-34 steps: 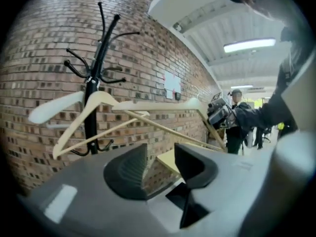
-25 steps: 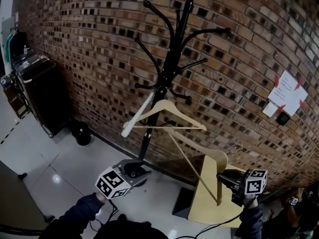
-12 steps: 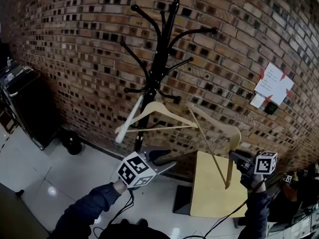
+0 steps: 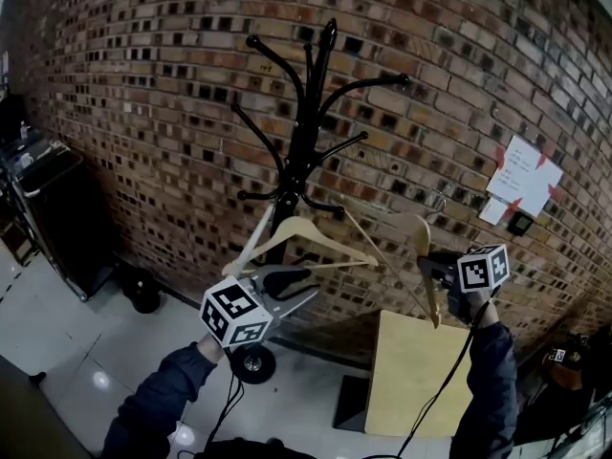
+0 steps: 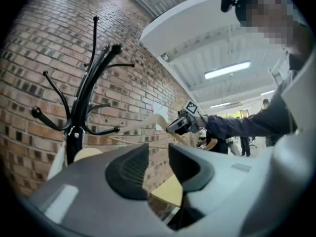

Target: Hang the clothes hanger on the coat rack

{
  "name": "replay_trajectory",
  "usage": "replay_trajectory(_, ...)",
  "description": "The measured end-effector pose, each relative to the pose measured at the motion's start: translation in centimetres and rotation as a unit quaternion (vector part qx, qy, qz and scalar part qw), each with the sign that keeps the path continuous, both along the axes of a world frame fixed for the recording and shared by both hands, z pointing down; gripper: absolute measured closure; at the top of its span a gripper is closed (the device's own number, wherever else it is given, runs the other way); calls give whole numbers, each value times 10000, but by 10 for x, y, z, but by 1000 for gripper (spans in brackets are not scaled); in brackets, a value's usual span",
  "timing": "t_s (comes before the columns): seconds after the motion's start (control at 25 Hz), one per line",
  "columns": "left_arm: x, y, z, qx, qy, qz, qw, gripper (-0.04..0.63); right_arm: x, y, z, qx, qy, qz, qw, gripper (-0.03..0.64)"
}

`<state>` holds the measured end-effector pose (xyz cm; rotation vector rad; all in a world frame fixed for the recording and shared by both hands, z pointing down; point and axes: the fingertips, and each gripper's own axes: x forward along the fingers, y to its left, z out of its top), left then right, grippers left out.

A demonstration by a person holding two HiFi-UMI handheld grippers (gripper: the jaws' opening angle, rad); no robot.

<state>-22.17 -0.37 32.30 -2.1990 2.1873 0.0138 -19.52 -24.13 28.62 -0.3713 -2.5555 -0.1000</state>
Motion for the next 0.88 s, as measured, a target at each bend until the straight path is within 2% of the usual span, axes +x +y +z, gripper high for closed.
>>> replay_trajectory(0.16,-20,10,-12,-131,-236,-344,9990,487,-52,8,4,150,225,-292,9992,558)
replay_trajectory(0.32,-30,7,-20,-261,-441,-409,9978,488,-102,23,2,313,304,-582,9973,558)
replay_trajectory(0.64,-35,7,-4,-386,-384,-335,9980,488,-183,59,9,808,580,-983,9902,558)
replay_trajectory(0.88,-37,13,6,-343,-237,-424,9982,489,-217,66,17,814,641,-971,9899,560)
